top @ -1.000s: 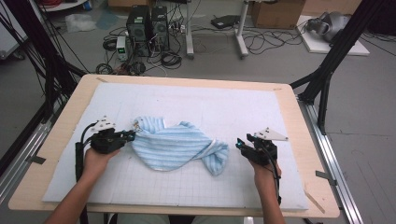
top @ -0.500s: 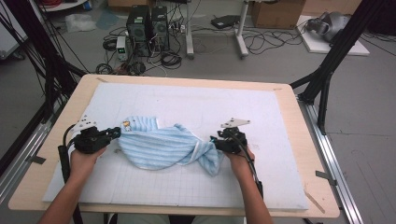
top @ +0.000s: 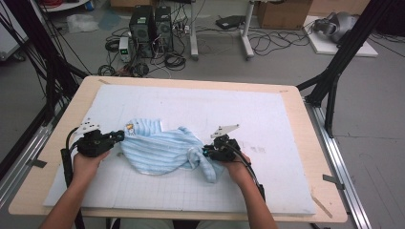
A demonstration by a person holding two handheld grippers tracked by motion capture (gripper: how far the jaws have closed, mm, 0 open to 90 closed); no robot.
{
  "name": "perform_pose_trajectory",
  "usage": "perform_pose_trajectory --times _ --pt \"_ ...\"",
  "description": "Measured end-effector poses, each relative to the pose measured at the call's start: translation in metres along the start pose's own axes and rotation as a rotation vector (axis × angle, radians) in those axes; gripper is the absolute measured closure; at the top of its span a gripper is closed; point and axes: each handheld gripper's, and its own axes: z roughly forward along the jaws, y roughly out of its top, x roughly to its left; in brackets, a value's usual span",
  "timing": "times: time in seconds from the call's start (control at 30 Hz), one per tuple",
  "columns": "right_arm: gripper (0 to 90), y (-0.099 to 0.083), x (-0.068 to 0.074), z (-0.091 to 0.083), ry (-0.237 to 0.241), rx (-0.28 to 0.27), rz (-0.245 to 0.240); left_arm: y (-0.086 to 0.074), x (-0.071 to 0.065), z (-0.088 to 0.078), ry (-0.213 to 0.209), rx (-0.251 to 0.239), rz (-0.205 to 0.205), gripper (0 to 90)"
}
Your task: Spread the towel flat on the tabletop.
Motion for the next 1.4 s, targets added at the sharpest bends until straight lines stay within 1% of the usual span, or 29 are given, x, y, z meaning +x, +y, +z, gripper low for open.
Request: perform_pose_trajectory --times 0.03,0.07,0.1,0.17,0.23,0.27,0.3,0.33,0.37,0.43,0.57,0.63,0.67,0.73,0.77,0.83,0.87,0.9,0.97,1.03,1.13,1.17,1.2,1.23,1.27,1.3,1.33,1.37,1.4 --pt "86.8 0.004 -0.001 -0.001 -0.070 0.037 -0.041 0.000 0.000 0.000 -0.001 0.000 -0.001 84.3" --pt "86.8 0.004 -0.001 -0.001 -0.070 0.037 -0.041 0.000 0.000 0.000 -0.003 -0.001 -0.004 84.3" --pt "87.3 0.006 -0.007 -0.001 -0.128 0.038 -0.039 0.000 -0.001 0.001 -0.003 -0.003 -0.007 84.2" --pt "87.6 0.010 -0.013 0.001 -0.161 0.045 -0.030 0.000 -0.002 0.002 -0.007 -0.001 -0.004 84.2" --pt "87.8 0.016 -0.016 0.002 -0.230 0.051 -0.050 0.000 -0.002 0.002 -0.007 -0.002 -0.003 84.2" --pt "87.8 0.016 -0.016 0.002 -0.230 0.051 -0.050 0.000 -0.002 0.002 -0.007 -0.002 -0.003 84.2" --pt "87.8 0.020 -0.019 0.002 -0.275 0.058 -0.058 0.000 -0.002 0.002 -0.007 -0.001 -0.004 84.2" --pt "87.9 0.028 -0.027 0.002 -0.369 0.061 -0.081 0.000 -0.002 0.002 -0.008 0.001 -0.003 84.3" --pt "87.9 0.028 -0.027 0.002 -0.369 0.061 -0.081 0.000 -0.002 0.002 -0.015 -0.003 -0.011 84.3" --pt "87.8 0.034 -0.039 0.001 -0.448 0.063 -0.083 0.000 -0.004 0.002 -0.023 -0.007 -0.012 84.3" --pt "87.9 0.036 -0.065 0.001 -0.578 0.077 -0.005 0.001 -0.009 0.005 -0.043 -0.004 -0.004 84.3" --pt "87.8 0.031 -0.082 -0.005 -0.667 0.061 0.116 0.000 -0.012 0.008 -0.054 0.000 0.001 84.2" --pt "87.8 0.031 -0.082 -0.005 -0.667 0.061 0.116 0.000 -0.014 0.009 -0.063 0.004 0.007 84.2" --pt "86.0 0.029 -0.088 -0.010 -0.665 0.025 0.176 0.001 -0.018 0.012 -0.071 0.009 0.024 83.9" --pt "74.1 0.030 -0.086 -0.013 -0.651 0.002 0.179 0.001 -0.020 0.014 -0.074 0.008 0.028 79.7" --pt "69.7 0.030 -0.085 -0.014 -0.634 -0.014 0.179 0.001 -0.021 0.015 -0.071 0.008 0.029 76.0" --pt "61.1 0.033 -0.076 -0.018 -0.556 -0.066 0.180 0.001 -0.020 0.015 -0.067 0.002 0.021 68.7" --pt "61.1 0.033 -0.076 -0.018 -0.556 -0.066 0.180 0.001 -0.019 0.015 -0.061 0.000 0.013 68.7" --pt "56.7 0.036 -0.065 -0.021 -0.499 -0.090 0.167 0.001 -0.017 0.013 -0.043 -0.008 0.006 61.7" --pt "52.4 0.036 -0.050 -0.021 -0.451 -0.102 0.147 0.002 -0.016 0.011 -0.033 -0.019 -0.003 59.8" --pt "46.8 0.030 -0.029 -0.017 -0.312 -0.128 0.159 0.002 -0.014 0.010 -0.027 -0.029 -0.011 58.6" --pt "41.5 0.025 -0.016 -0.011 -0.205 -0.101 0.176 0.002 -0.013 0.009 -0.026 -0.031 -0.012 58.2" --pt "41.5 0.025 -0.016 -0.011 -0.205 -0.101 0.176 0.002 -0.013 0.009 -0.025 -0.030 -0.013 58.2" --pt "39.2 0.024 -0.011 -0.009 -0.168 -0.067 0.181 0.002 -0.013 0.009 -0.024 -0.033 -0.013 58.0" --pt "39.0 0.020 -0.003 -0.007 -0.146 -0.069 0.172 0.002 -0.013 0.010 -0.023 -0.035 -0.013 58.0" --pt "40.3 0.016 0.004 -0.004 -0.136 -0.075 0.155 0.002 -0.013 0.010 -0.023 -0.036 -0.015 58.0" --pt "42.3 0.010 0.015 0.003 -0.143 0.000 0.104 0.002 -0.013 0.010 -0.023 -0.038 -0.015 58.0" --pt "45.2 0.006 0.018 0.006 -0.151 0.035 0.087 0.002 -0.013 0.010 -0.023 -0.036 -0.014 58.0" --pt "52.3 0.003 0.020 0.006 -0.162 0.026 0.074 0.002 -0.013 0.011 -0.023 -0.036 -0.013 58.0"
